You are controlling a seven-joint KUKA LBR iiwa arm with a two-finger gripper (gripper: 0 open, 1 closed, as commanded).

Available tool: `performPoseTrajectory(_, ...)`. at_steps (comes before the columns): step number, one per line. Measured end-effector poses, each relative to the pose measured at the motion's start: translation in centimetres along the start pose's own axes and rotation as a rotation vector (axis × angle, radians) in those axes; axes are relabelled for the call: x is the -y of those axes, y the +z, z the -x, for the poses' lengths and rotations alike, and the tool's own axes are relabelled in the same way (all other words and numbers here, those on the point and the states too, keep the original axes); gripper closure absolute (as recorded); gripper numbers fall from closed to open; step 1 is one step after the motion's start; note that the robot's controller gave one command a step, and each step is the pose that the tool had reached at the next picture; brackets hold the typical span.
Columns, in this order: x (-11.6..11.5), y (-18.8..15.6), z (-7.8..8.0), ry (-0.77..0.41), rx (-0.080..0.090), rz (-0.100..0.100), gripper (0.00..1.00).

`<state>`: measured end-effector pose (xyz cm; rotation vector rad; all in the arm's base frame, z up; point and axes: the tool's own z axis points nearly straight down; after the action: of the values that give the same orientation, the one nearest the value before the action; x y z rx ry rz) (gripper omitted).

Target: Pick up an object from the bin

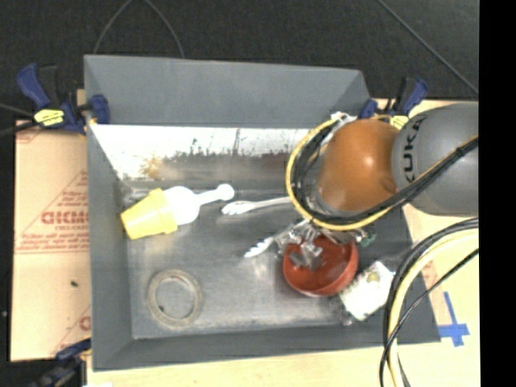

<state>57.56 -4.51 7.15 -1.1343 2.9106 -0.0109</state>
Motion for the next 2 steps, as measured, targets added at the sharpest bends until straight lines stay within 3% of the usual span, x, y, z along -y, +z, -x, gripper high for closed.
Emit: performPoseTrajectory(2, -0.05, -0.87, -0.06, 0.001, -0.001, 0.001, 1.00)
